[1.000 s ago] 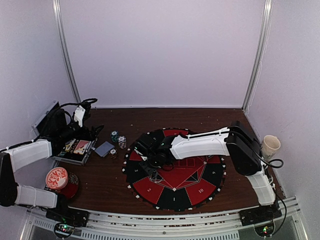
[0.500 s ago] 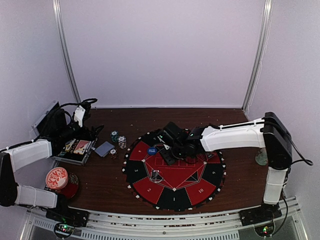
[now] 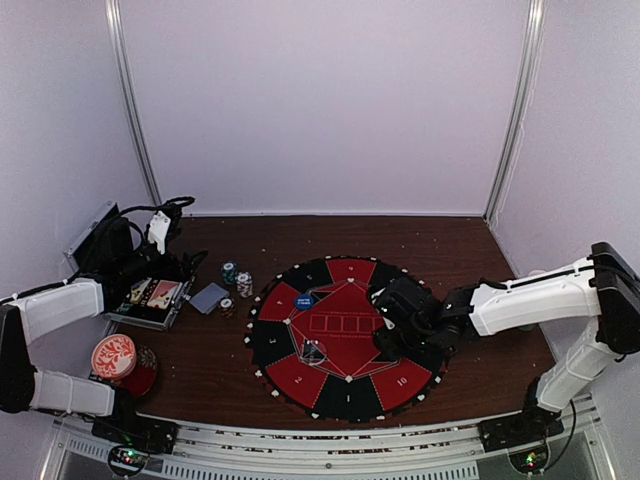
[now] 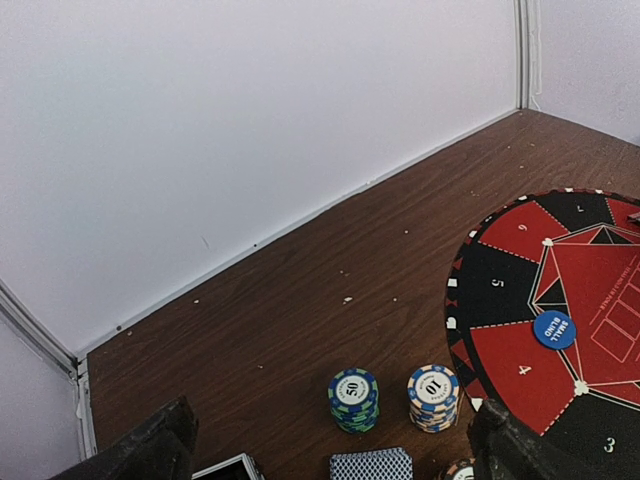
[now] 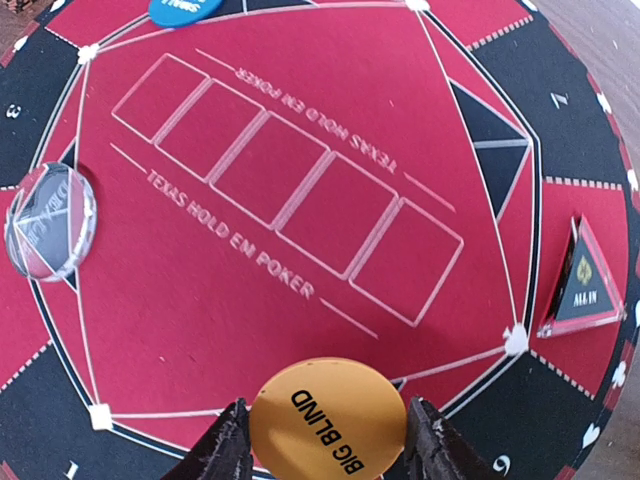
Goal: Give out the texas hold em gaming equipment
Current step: Move the big blind button to position 10, then pick up the pile of poker chips from the pile of poker chips.
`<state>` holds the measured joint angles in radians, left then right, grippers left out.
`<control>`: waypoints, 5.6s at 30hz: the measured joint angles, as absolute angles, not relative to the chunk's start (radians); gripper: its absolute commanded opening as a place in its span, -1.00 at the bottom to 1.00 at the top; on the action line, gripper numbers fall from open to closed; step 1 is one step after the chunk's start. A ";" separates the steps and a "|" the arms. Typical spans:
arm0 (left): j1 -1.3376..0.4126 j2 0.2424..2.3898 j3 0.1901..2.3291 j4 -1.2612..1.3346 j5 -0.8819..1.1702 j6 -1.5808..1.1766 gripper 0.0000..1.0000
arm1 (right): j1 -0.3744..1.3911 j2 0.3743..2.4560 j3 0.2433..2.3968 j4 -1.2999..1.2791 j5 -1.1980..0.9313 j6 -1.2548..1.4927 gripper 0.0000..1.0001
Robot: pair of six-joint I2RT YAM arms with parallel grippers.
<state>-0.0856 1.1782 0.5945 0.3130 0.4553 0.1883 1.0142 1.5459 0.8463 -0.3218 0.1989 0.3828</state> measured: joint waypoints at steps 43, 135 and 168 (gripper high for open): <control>-0.086 1.187 0.595 0.313 0.453 0.188 0.96 | 1.015 1.514 0.814 -0.303 0.176 0.411 1.00; -0.297 1.751 1.059 -0.245 0.496 0.477 0.51 | 1.002 1.553 0.910 -0.070 0.551 0.374 1.00; -0.301 1.820 1.089 -0.169 0.440 0.461 0.24 | 0.998 1.556 0.910 -0.070 0.551 0.374 0.99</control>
